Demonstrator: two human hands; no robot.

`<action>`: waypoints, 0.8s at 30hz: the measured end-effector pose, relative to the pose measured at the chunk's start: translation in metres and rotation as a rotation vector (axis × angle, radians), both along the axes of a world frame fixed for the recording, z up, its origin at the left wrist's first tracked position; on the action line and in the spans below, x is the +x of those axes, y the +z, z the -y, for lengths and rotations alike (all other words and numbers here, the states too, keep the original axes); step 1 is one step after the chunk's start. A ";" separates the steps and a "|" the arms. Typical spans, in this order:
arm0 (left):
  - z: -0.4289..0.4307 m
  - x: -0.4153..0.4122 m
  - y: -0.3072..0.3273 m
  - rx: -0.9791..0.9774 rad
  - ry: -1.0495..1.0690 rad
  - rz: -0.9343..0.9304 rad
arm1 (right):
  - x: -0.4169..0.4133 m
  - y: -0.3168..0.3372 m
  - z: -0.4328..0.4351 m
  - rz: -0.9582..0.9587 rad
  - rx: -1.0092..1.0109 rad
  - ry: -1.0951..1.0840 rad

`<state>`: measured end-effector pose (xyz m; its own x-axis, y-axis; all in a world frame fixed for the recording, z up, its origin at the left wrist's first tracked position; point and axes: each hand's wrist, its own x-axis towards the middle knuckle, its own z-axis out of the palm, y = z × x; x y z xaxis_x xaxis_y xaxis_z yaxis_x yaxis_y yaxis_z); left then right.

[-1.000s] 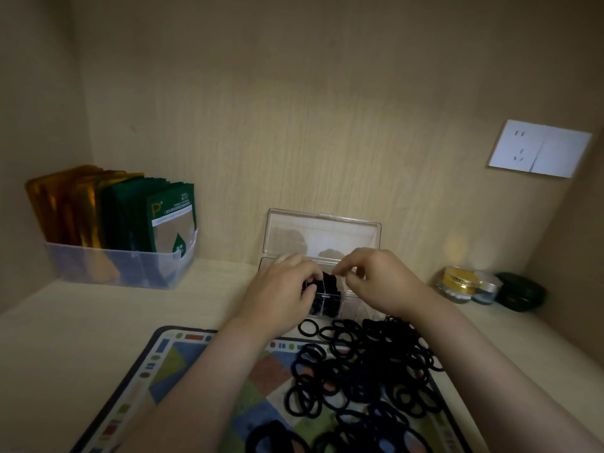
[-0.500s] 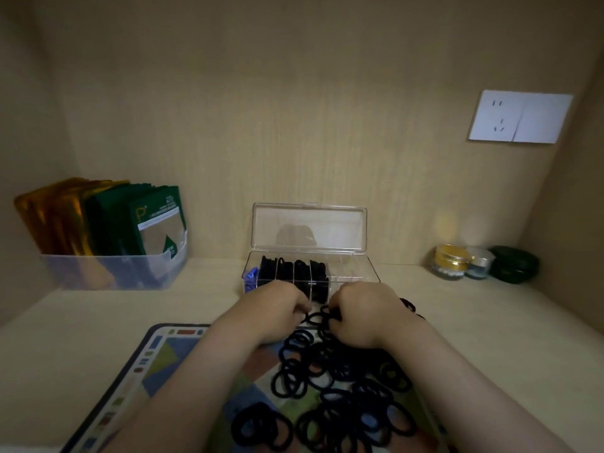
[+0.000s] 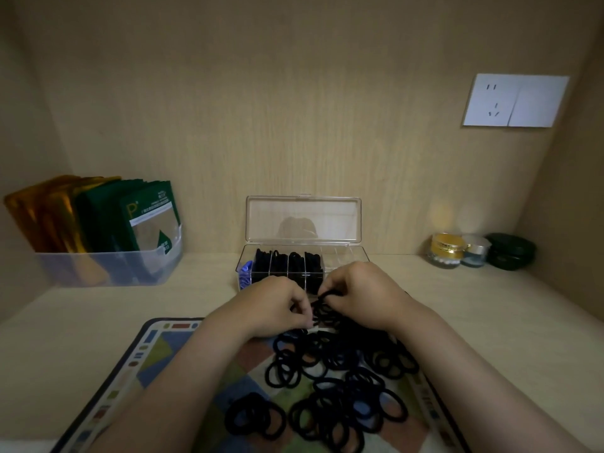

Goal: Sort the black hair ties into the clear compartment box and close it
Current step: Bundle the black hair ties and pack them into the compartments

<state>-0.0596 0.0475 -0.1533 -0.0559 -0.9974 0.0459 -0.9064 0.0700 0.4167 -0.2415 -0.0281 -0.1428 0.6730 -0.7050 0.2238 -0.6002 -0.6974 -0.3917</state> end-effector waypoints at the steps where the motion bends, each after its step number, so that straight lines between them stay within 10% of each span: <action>1: -0.001 0.001 0.001 0.024 -0.009 0.002 | -0.001 0.001 0.000 0.082 0.047 0.007; 14: -0.002 0.007 0.020 0.000 0.254 -0.638 | 0.008 0.011 -0.013 0.794 0.792 0.119; 20: -0.008 -0.008 0.025 0.180 0.145 -1.087 | 0.016 0.005 -0.016 0.682 0.613 -0.026; 24: -0.006 -0.003 0.018 0.148 0.128 -0.899 | 0.017 0.002 -0.015 0.612 0.511 -0.047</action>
<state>-0.0631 0.0532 -0.1358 0.0507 -0.9926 -0.1102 -0.2342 -0.1191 0.9649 -0.2248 -0.0131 -0.1406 0.5023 -0.8446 0.1851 -0.1999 -0.3217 -0.9255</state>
